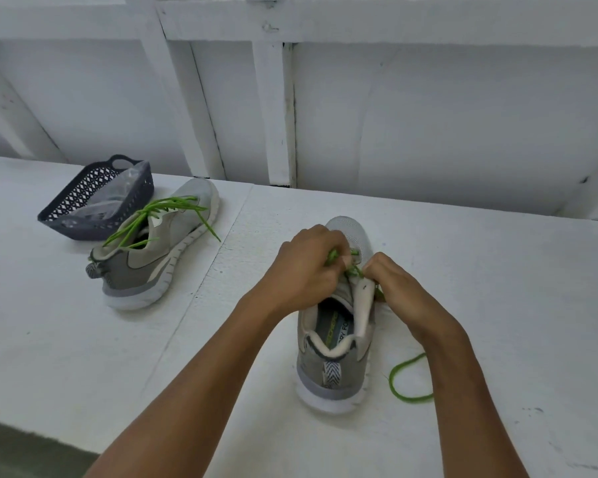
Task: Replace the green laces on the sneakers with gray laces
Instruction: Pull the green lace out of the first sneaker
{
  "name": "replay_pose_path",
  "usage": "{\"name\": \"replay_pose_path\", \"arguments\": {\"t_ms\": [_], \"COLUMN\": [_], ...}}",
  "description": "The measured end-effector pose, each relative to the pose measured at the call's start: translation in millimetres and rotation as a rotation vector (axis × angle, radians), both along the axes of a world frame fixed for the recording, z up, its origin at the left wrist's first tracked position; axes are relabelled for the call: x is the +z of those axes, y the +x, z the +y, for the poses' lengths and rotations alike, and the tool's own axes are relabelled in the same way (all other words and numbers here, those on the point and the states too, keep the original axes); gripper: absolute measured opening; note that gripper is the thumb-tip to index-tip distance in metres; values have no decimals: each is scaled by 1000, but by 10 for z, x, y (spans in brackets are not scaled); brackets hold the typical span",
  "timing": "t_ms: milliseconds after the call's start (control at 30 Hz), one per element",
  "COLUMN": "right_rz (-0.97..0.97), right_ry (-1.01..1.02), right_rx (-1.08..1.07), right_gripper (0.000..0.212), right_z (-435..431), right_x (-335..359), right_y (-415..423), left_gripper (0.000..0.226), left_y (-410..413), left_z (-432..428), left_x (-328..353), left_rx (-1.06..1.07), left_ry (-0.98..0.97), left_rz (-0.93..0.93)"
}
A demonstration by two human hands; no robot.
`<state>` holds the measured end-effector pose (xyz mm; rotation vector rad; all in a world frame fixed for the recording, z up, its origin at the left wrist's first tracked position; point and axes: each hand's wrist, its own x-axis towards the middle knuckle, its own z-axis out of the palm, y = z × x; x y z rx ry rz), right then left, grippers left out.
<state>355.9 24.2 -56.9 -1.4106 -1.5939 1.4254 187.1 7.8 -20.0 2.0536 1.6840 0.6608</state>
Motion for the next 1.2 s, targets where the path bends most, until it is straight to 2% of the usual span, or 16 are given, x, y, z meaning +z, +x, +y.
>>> {"name": "replay_pose_path", "arguments": {"t_ms": [133,267,333,400,533,700,767,867,1033,1133,1200], "right_rz": [-6,-8,-8,-1,-1,-4,-6,-13,-18,2,-3], "right_ry": [-2,5,5,3,0,7,3,-8,28,90,135], "right_rx": [17,22,29,32,25,-1,-9,-33,-105,-219,-296], "right_gripper": [21,20,19,19,17,15,14,14,17,20,24], "right_z": [13,16,18,16,13,-11,-18,-23,-53,-116,-161], "right_x": [-7,-7,-6,-14,-22,-23,-23,-38,-61,-73,-89], "right_y": [11,7,15,22,26,12,3,-22,-70,-175,-247], "left_gripper": [17,19,19,18,18,6,18,25,23,36,43], "left_y": [-42,-97,-129,-193,-278,-290,-303,-335,-330,-272,-264], "left_z": [-3,-7,2,25,23,-1,7,-8,5,51,93], "left_x": [35,134,171,177,162,108,63,37,52,43,17], "left_rx": [268,310,339,390,384,361,351,296,95,-50,-62], "left_ry": [-47,-168,-189,-155,-94,-145,-149,-111,-101,-149,-171], "left_rz": [-581,-1256,-1458,-1379,-877,-501,-356,-254,-242,-93,-17]}}
